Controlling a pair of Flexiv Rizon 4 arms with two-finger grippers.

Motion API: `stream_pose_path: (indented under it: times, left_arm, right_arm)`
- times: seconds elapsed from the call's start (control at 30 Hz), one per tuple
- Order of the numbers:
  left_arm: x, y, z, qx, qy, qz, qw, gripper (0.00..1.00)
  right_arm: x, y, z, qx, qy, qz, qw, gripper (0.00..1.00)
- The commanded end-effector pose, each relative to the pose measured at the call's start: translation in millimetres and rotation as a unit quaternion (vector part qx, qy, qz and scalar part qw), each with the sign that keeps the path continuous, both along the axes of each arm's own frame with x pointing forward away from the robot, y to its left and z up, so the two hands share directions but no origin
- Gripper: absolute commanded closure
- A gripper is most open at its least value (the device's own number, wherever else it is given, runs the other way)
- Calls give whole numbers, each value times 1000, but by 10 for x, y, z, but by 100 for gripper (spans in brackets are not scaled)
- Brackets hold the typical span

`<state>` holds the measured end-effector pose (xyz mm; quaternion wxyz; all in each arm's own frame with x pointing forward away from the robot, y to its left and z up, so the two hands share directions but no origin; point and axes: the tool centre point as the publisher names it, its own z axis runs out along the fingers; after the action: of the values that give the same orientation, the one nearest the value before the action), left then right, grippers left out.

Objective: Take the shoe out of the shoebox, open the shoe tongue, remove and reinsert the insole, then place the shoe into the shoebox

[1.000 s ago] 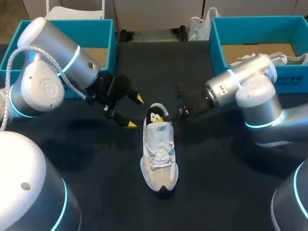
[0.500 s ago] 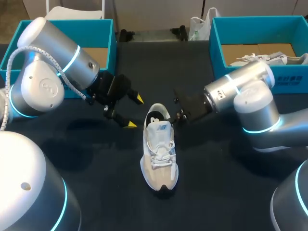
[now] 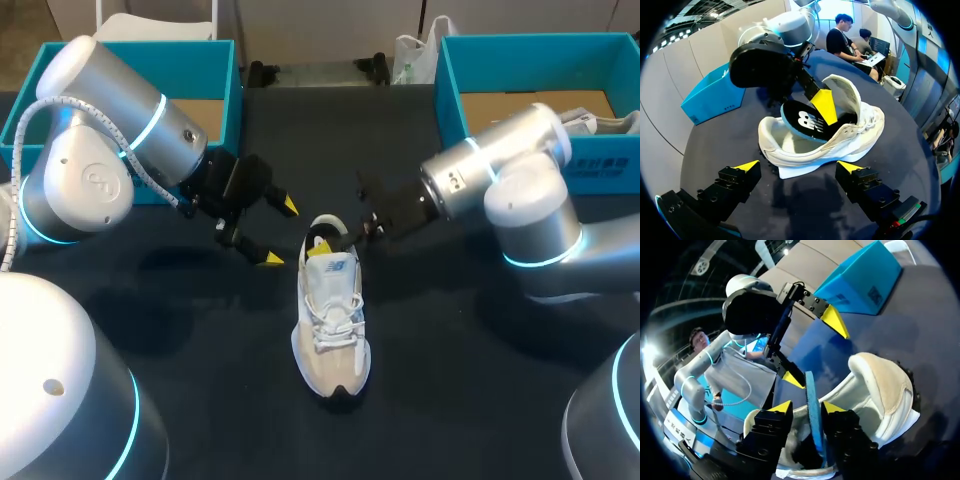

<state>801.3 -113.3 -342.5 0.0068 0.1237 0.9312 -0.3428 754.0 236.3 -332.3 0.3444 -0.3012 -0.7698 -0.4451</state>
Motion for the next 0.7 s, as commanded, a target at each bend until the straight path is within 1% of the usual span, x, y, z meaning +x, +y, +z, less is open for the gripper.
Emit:
stream_pose_path:
  times: [0.03, 0.27, 0.47, 0.7]
  left_arm:
    - [3, -4, 3, 2, 0, 0, 1000, 0]
    - [3, -4, 3, 2, 0, 0, 1000, 0]
    - [3, -4, 3, 2, 0, 0, 1000, 0]
    - [3, -4, 3, 2, 0, 0, 1000, 0]
  right_arm:
    - [26, 10, 59, -7, -6, 1, 1000, 59]
    - [74, 10, 171, -14, -29, -1, 999, 55]
    - [130, -10, 337, -19, -57, -4, 998, 53]
    - [260, -52, 487, -27, -79, 3, 997, 52]
